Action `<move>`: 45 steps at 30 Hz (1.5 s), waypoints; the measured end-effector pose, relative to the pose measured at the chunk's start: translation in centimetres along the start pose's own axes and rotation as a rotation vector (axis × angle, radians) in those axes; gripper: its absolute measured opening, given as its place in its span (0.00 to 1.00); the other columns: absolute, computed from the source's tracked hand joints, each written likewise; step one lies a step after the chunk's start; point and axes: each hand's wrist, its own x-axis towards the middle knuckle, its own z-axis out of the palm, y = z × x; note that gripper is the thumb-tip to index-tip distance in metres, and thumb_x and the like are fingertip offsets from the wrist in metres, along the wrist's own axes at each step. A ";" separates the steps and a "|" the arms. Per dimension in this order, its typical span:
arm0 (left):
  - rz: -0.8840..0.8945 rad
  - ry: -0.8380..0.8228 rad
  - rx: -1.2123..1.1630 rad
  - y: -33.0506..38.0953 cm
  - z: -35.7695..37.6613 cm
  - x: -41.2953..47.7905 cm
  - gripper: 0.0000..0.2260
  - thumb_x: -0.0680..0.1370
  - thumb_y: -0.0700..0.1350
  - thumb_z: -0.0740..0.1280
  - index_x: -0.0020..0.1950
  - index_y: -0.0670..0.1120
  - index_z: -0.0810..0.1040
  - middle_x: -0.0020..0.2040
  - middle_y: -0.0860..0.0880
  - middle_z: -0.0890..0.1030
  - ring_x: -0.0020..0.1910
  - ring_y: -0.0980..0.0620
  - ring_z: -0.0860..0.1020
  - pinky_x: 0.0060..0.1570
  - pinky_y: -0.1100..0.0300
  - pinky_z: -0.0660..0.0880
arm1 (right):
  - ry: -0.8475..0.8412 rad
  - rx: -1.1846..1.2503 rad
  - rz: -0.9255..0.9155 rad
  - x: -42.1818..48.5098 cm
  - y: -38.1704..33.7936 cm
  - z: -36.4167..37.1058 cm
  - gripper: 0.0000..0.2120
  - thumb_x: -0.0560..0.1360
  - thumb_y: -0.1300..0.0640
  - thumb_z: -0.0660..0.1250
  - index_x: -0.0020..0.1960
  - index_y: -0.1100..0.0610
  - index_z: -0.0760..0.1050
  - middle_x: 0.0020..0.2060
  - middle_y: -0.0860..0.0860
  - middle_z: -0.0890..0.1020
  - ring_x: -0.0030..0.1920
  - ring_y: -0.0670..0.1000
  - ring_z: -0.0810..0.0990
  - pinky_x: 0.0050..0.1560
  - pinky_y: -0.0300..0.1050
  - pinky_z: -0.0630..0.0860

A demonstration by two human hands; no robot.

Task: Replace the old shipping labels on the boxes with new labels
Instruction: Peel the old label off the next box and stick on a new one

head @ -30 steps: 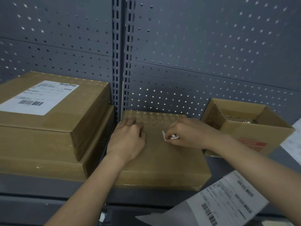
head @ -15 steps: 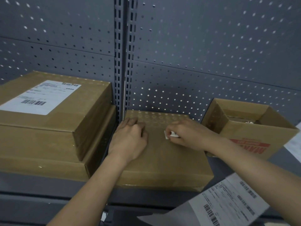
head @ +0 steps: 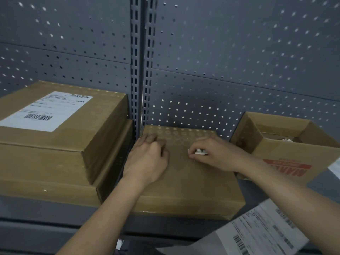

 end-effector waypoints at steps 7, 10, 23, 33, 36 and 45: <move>0.008 -0.001 -0.010 0.0 -0.1 -0.1 0.19 0.82 0.51 0.57 0.72 0.50 0.73 0.76 0.48 0.67 0.77 0.47 0.59 0.76 0.55 0.52 | 0.167 0.134 0.100 0.4 0.5 0.3 0.07 0.80 0.55 0.63 0.47 0.53 0.79 0.38 0.43 0.78 0.38 0.40 0.76 0.39 0.37 0.69; 0.007 -0.001 -0.010 0.0 -0.2 -0.1 0.19 0.82 0.51 0.57 0.72 0.50 0.73 0.76 0.48 0.66 0.77 0.47 0.59 0.77 0.55 0.52 | 0.205 0.234 0.163 0.3 0.4 0.2 0.06 0.80 0.57 0.63 0.47 0.54 0.79 0.32 0.42 0.77 0.31 0.39 0.75 0.31 0.33 0.69; 0.009 0.003 -0.008 0.1 -0.2 -0.1 0.19 0.82 0.52 0.57 0.73 0.51 0.72 0.76 0.49 0.66 0.77 0.48 0.59 0.76 0.55 0.52 | 0.271 0.465 0.262 0.2 -0.5 0.2 0.09 0.82 0.53 0.60 0.45 0.50 0.76 0.35 0.56 0.80 0.26 0.45 0.76 0.30 0.37 0.73; 0.017 0.008 -0.010 0.0 -0.2 -0.2 0.19 0.82 0.52 0.57 0.73 0.51 0.72 0.76 0.48 0.67 0.77 0.48 0.59 0.76 0.55 0.51 | 0.374 0.530 0.211 0.5 0.0 0.9 0.09 0.80 0.60 0.63 0.48 0.50 0.80 0.48 0.48 0.77 0.36 0.49 0.81 0.40 0.46 0.79; 0.016 0.002 -0.005 0.0 -0.2 -0.1 0.19 0.82 0.52 0.57 0.73 0.51 0.72 0.77 0.48 0.66 0.77 0.47 0.59 0.76 0.55 0.51 | 0.406 0.518 0.261 0.4 -0.1 1.0 0.13 0.79 0.62 0.62 0.42 0.48 0.79 0.44 0.47 0.80 0.35 0.48 0.82 0.44 0.49 0.79; 0.028 -0.009 0.018 -0.1 0.0 -0.2 0.19 0.83 0.52 0.56 0.73 0.50 0.72 0.77 0.47 0.66 0.77 0.46 0.60 0.76 0.53 0.52 | 0.510 0.626 0.397 -1.2 -0.3 0.6 0.15 0.77 0.64 0.57 0.32 0.58 0.71 0.23 0.53 0.71 0.23 0.51 0.69 0.25 0.42 0.68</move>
